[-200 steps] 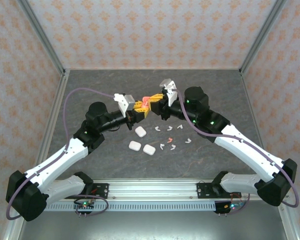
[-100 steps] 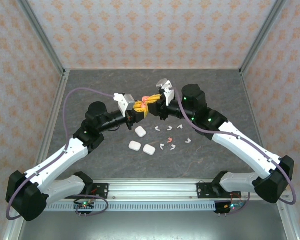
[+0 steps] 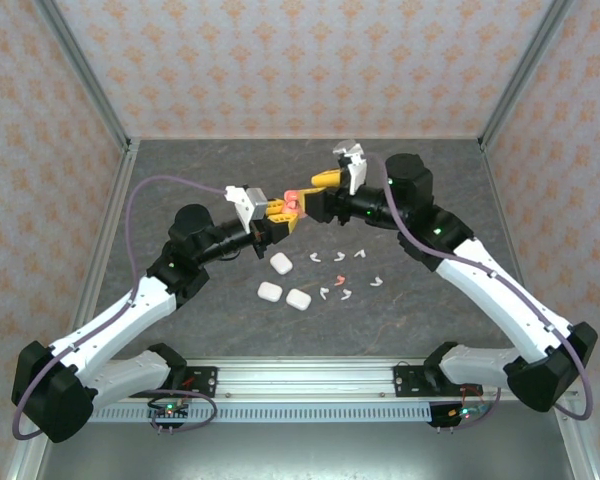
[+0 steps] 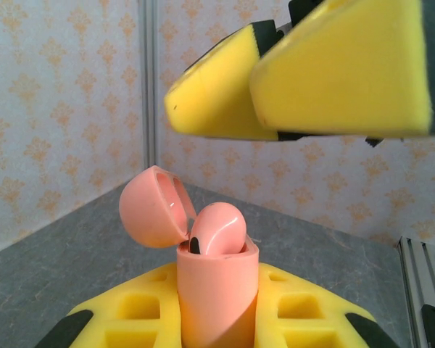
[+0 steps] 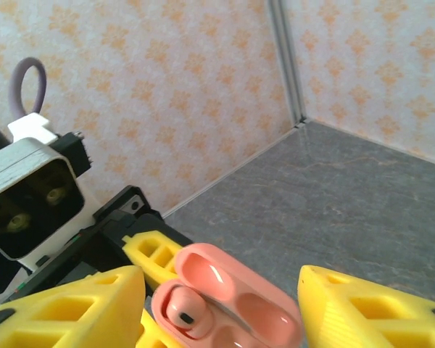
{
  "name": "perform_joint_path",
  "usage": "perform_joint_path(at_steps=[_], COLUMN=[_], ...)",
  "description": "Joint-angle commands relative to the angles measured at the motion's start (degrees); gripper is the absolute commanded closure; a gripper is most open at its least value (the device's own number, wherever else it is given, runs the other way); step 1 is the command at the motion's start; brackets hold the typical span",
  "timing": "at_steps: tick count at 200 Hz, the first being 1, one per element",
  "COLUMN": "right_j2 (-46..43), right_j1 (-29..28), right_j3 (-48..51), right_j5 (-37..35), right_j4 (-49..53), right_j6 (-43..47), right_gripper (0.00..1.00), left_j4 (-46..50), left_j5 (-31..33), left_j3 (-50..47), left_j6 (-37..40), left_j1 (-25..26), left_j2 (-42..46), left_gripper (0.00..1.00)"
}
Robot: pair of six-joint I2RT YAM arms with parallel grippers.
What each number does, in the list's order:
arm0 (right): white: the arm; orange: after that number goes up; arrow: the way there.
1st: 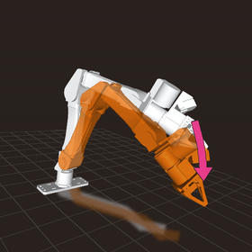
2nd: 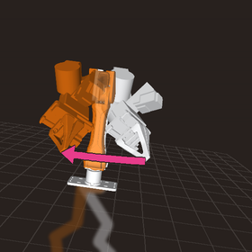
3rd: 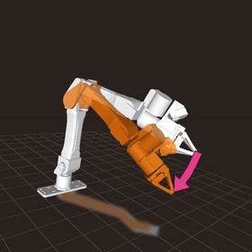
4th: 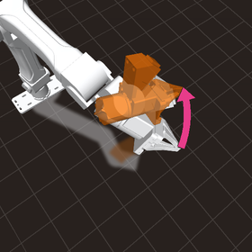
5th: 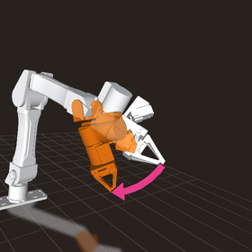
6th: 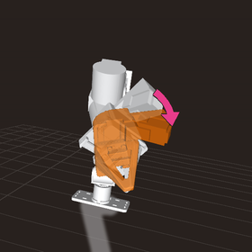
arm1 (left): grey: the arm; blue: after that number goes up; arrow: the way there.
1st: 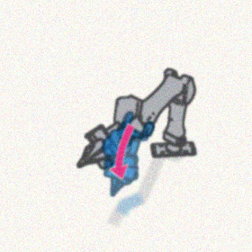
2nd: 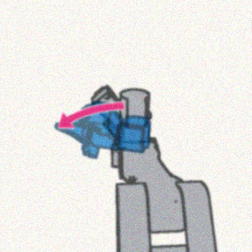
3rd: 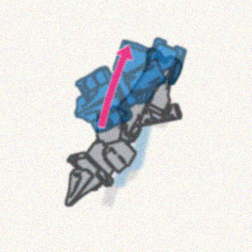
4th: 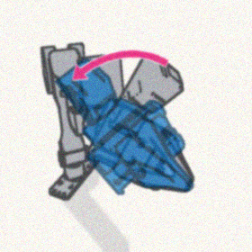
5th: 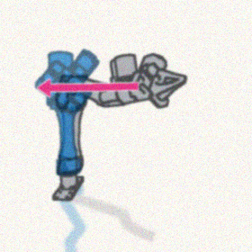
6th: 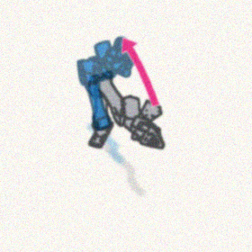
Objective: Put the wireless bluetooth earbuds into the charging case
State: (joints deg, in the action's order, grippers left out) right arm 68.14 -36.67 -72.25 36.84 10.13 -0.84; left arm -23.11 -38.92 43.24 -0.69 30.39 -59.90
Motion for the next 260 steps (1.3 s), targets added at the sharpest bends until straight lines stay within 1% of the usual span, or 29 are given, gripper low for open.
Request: perform_joint_path(at_steps=[1, 44, 69, 91, 128, 153, 164, 217, 260], right_j2=[-3.3, -6.4, -6.3, -5.5, -3.2, -0.6, 2.0, 9.1, 16.1], right_j1=[1.3, 2.5, 2.5, 2.6, 2.5, 2.5, 2.6, 3.2, 3.3], right_j3=[-1.7, 1.4, 1.8, 3.3, 10.2, 14.5, 16.2, 22.3, 23.0], right_j5=[-2.7, -12.0, -18.1, -20.5, -21.6, -21.5, -21.4, -19.2, -17.9], right_j4=[3.8, 10.9, 18.3, 22.1, 23.8, 25.1, 25.1, 21.0, 16.2], right_j6=[-1.8, -3.1, -3.6, -5.5, -12.7, -15.8, -17.1, -21.5, -22.2], right_gripper=[0.40, 0.40, 0.43, 0.45, 0.49, 0.51, 0.52, 0.54, 0.56], left_j4=[-4.0, -5.0, -4.6, -4.1, -2.2, -1.4, -1.2, 0.5, 2.3], left_j5=[0.6, 2.6, 3.3, 3.6, 4.0, 4.1, 4.2, 3.8, 3.3], left_j3=[-1.0, -2.2, -2.5, -2.6, -2.3, -2.4, -2.3, -1.5, -0.6], left_j6=[-0.8, -0.5, -0.1, 0.2, 1.2, 1.6, 1.7, 2.0, 2.6], left_j1=[0.4, 0.4, 0.4, 0.4, 0.4, 0.4, 0.4, 0.4, 0.4], left_j2=[1.4, 2.9, 3.8, 4.8, 6.4, 7.1, 7.2, 6.9, 6.3], left_gripper=[1.00, 1.00, 1.00, 1.00, 1.00, 1.00, 1.00, 1.00, 1.00])
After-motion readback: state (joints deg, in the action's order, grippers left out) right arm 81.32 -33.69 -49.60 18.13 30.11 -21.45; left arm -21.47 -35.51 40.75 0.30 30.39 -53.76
